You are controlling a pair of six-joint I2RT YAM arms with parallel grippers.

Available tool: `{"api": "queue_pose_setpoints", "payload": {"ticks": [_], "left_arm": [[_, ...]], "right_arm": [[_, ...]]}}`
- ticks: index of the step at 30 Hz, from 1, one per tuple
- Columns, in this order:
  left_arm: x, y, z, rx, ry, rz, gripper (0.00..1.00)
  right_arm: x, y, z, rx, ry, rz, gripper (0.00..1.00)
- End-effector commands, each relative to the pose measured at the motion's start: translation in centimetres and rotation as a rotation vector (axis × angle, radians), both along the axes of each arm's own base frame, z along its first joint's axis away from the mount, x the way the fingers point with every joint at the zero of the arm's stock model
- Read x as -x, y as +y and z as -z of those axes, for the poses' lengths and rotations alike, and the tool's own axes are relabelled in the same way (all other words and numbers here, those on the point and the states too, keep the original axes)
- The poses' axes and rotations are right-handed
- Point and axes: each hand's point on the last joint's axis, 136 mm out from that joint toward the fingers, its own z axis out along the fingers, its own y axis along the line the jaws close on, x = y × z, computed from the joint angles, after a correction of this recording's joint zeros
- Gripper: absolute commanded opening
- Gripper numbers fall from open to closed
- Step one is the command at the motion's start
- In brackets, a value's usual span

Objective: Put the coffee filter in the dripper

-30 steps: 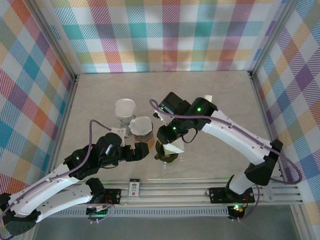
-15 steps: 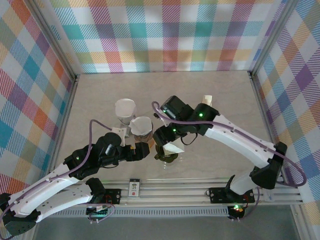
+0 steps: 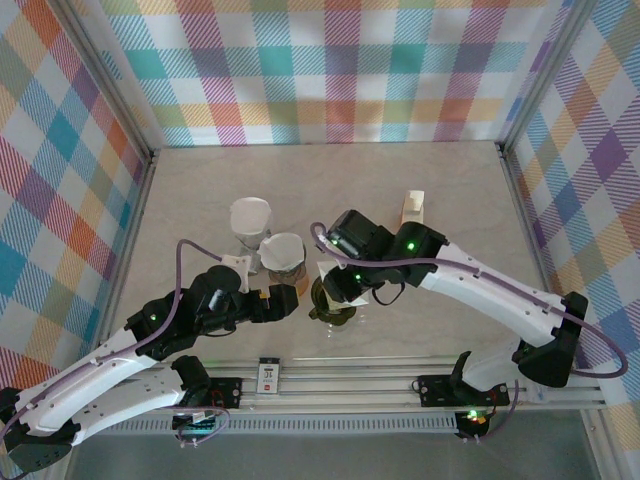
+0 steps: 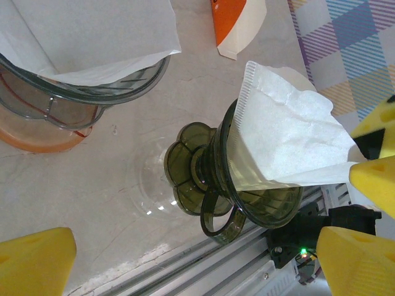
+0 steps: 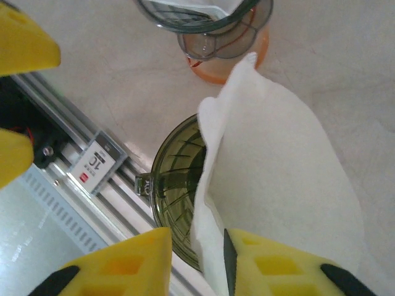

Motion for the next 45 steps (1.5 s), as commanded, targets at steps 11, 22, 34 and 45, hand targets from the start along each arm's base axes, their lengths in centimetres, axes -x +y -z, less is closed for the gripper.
{"api": "queue_pose_setpoints", "payload": {"ticks": [11,22,34,45], "left_arm": [[-0.4,0.0,0.0,0.016,-0.002,-0.022,1.0],[-0.5,-0.2,0.3,0.017,0.005,-0.02,1.0],[-0.7,-0.5,0.5,0.016,0.017,-0.027,0.97],[-1.7,-2.1,-0.7,0.007,0.0,0.0,0.79]], "right_arm": [[0.9,1.4,2.9,0.071,0.031,-0.054,0.0],[0.9,2.0,5.4,0.085,0.064,-0.041,0.0],[0.9,2.1,4.1,0.027,0.041,-0.036,0.28],[-0.2,0.5,0.5,-0.04,-0.087,0.013,0.69]]}}
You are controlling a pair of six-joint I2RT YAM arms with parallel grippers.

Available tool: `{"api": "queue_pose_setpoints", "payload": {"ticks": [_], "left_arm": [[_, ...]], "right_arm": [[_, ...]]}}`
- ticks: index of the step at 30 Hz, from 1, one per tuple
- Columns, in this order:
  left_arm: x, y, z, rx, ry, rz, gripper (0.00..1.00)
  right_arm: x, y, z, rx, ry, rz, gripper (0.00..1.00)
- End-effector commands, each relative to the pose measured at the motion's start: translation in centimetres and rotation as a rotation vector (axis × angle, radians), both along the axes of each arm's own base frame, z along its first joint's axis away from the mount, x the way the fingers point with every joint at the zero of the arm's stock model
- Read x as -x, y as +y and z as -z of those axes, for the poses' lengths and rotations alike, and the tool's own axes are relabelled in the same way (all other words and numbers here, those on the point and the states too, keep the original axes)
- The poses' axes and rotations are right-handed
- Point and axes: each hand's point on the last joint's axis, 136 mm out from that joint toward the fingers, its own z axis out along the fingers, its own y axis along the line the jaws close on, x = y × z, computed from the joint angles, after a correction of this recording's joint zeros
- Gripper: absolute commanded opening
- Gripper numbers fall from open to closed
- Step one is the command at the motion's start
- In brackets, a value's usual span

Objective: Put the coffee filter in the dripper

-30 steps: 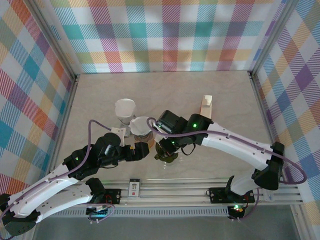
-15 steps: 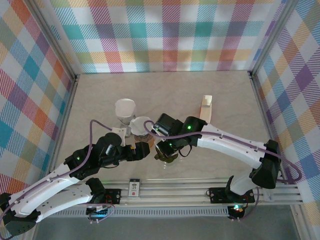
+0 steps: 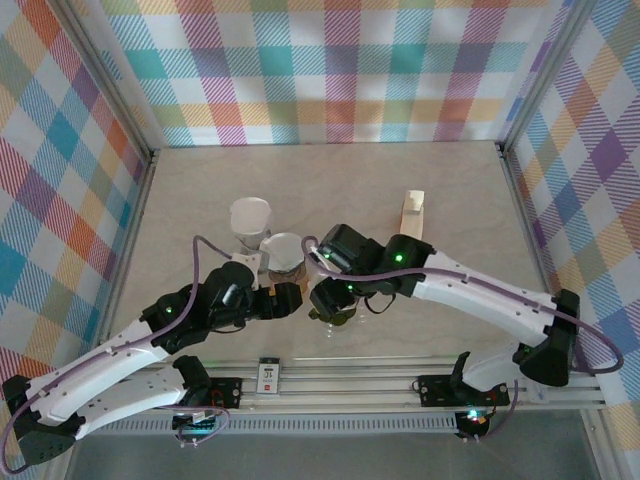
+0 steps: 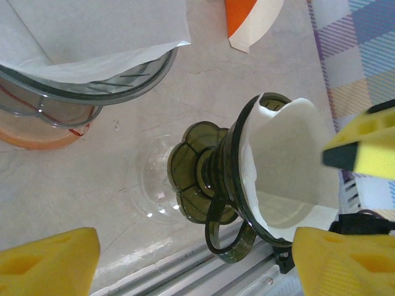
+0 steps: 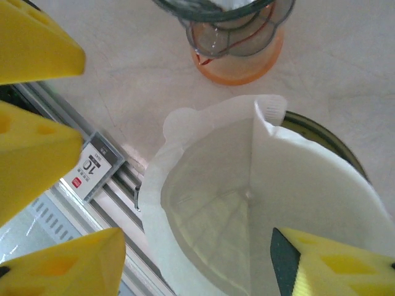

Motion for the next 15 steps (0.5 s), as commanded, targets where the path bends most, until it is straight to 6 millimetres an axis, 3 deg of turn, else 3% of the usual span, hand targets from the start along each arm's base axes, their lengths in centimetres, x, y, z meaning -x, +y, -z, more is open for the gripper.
{"api": "queue_pose_setpoints", "payload": {"ticks": [1,6,15], "left_arm": [[-0.9,-1.0,-2.3,0.037,-0.046,0.015,0.78],[-1.6,-2.0,-2.1,0.005,-0.046,0.029,0.76],[-2.4,-3.2,-0.9,-0.041,-0.028,0.043,0.65]], "right_arm": [[-0.9,-1.2,-1.8,-0.018,-0.084,0.052,0.72],[-3.3,-4.0,-0.7,0.018,-0.082,0.165,0.8],[-4.2,-3.8,4.9,0.113,0.027,0.164,0.83]]}}
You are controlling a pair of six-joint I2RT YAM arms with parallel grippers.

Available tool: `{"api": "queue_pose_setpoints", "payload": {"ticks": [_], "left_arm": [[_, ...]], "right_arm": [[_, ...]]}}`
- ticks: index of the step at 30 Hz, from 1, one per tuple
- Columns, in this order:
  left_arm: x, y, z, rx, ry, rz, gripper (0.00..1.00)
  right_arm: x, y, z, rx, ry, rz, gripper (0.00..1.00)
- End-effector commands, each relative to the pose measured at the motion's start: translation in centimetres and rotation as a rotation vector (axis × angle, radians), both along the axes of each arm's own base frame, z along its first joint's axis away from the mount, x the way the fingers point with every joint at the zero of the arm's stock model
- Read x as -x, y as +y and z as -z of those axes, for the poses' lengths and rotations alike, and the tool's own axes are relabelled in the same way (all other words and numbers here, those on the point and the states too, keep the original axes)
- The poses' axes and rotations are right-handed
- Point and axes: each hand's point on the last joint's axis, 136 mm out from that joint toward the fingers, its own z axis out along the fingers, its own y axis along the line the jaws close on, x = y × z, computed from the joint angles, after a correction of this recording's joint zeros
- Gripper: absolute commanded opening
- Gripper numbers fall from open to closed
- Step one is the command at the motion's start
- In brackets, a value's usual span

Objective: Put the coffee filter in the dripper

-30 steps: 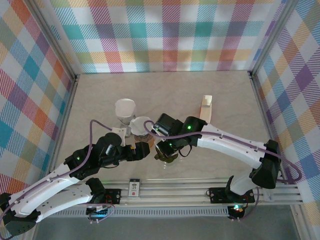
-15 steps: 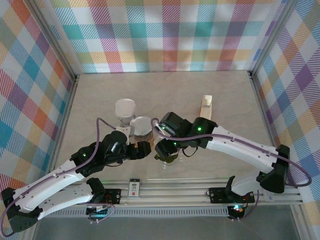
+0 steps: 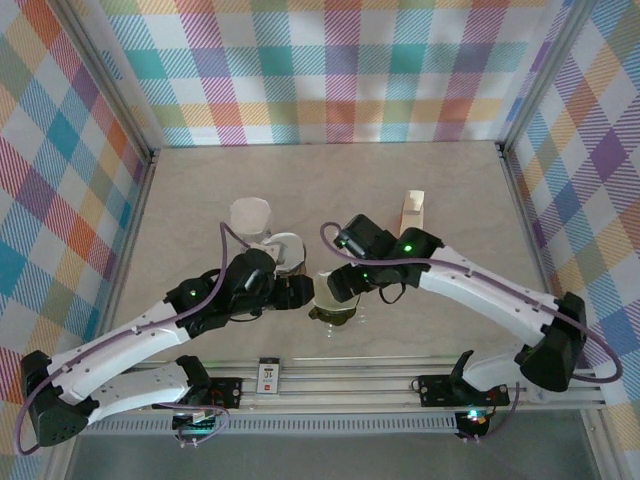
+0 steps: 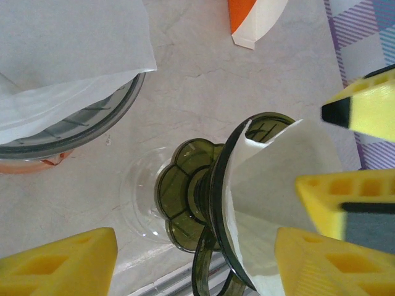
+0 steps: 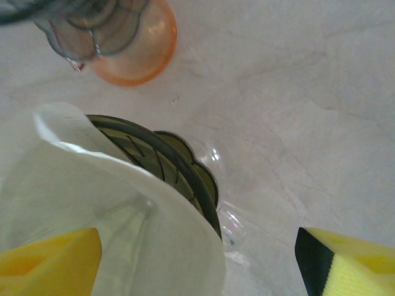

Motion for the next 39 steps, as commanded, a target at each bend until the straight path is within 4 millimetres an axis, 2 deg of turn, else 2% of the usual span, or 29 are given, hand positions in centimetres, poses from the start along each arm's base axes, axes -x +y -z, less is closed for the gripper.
{"api": "queue_pose_setpoints", "payload": {"ticks": [1,9,17,20,25,29,33,39], "left_arm": [[-0.5,-0.8,-1.0,0.018,-0.024,0.015,0.63],[-0.8,-1.2,0.1,-0.001,-0.002,0.012,0.6],[-0.9,-1.4,0.0,0.043,-0.006,-0.005,0.61],[-1.0,-1.6,-0.2,0.067,-0.016,-0.007,0.64],[-1.1,-2.1,0.4,0.065,-0.002,0.002,0.63],[-1.1,-2.2,1.3,0.047,0.019,0.0,0.54],[-1.0,-2.1,1.5,0.043,0.026,0.0,0.5],[-0.7,-2.0,1.9,0.036,0.037,0.006,0.35]], "right_arm": [[0.0,0.8,1.4,0.004,0.023,-0.026,0.84],[0.0,0.9,3.6,0.037,0.053,-0.021,0.84],[-0.1,0.8,5.5,0.061,0.07,-0.01,0.84],[-0.1,0.8,5.9,0.063,0.072,-0.007,0.84],[0.0,0.7,6.6,0.077,0.081,-0.004,0.84],[0.0,0.6,7.0,0.087,0.086,0.001,0.84],[0.1,0.6,6.8,0.079,0.085,0.002,0.84],[0.1,0.5,6.8,0.08,0.084,0.005,0.84]]}}
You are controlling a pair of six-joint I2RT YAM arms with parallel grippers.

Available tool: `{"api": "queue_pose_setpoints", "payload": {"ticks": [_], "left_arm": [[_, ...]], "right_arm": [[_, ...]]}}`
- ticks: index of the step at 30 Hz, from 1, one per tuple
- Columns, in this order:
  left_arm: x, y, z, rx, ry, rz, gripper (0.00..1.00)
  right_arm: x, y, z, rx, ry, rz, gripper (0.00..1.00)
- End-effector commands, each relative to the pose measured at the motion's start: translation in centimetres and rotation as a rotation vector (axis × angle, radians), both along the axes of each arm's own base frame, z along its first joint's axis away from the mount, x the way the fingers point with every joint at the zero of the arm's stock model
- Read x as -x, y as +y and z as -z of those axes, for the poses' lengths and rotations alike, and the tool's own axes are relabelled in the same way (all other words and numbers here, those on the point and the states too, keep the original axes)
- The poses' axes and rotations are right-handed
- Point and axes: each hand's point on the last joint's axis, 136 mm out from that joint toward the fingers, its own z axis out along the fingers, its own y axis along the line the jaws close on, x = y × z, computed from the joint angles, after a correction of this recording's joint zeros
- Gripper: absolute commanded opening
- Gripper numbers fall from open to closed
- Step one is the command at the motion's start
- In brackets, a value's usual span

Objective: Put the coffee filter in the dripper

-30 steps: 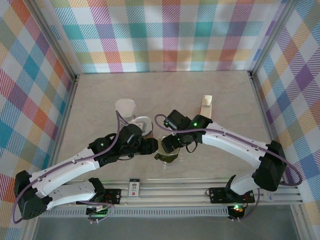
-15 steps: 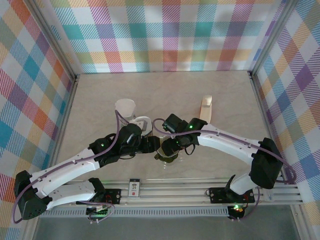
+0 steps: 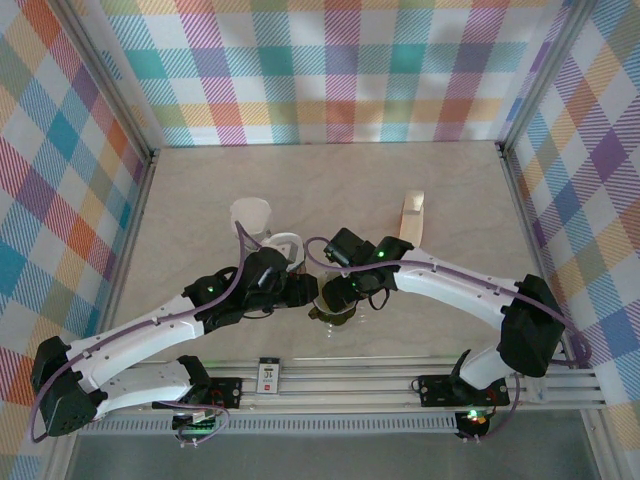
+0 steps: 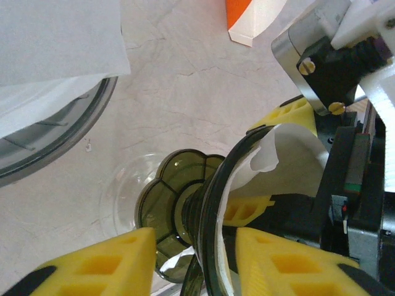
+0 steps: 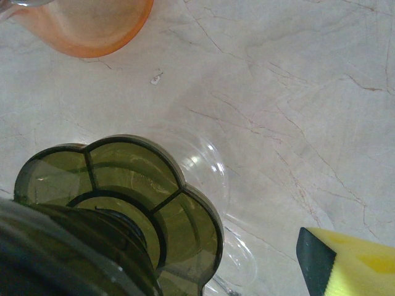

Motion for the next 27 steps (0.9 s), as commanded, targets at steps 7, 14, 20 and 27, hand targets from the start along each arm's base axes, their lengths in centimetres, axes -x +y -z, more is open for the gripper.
{"api": "queue_pose_setpoints", "payload": {"ticks": [7,14,20,27], "left_arm": [[0.5,0.1,0.6,0.003,0.014,0.017,0.26],[0.5,0.2,0.6,0.002,0.013,0.014,0.25],[0.5,0.2,0.6,0.004,0.014,0.011,0.27],[0.5,0.3,0.9,-0.003,0.017,0.011,0.27]], "right_arm": [[0.0,0.0,-0.5,-0.016,-0.004,0.014,0.85],[-0.5,0.0,-2.7,-0.055,-0.052,0.031,0.86],[-0.3,-0.3,0.0,-0.002,-0.01,0.041,0.86],[-0.3,-0.5,1.2,0.015,0.0,0.054,0.86]]}}
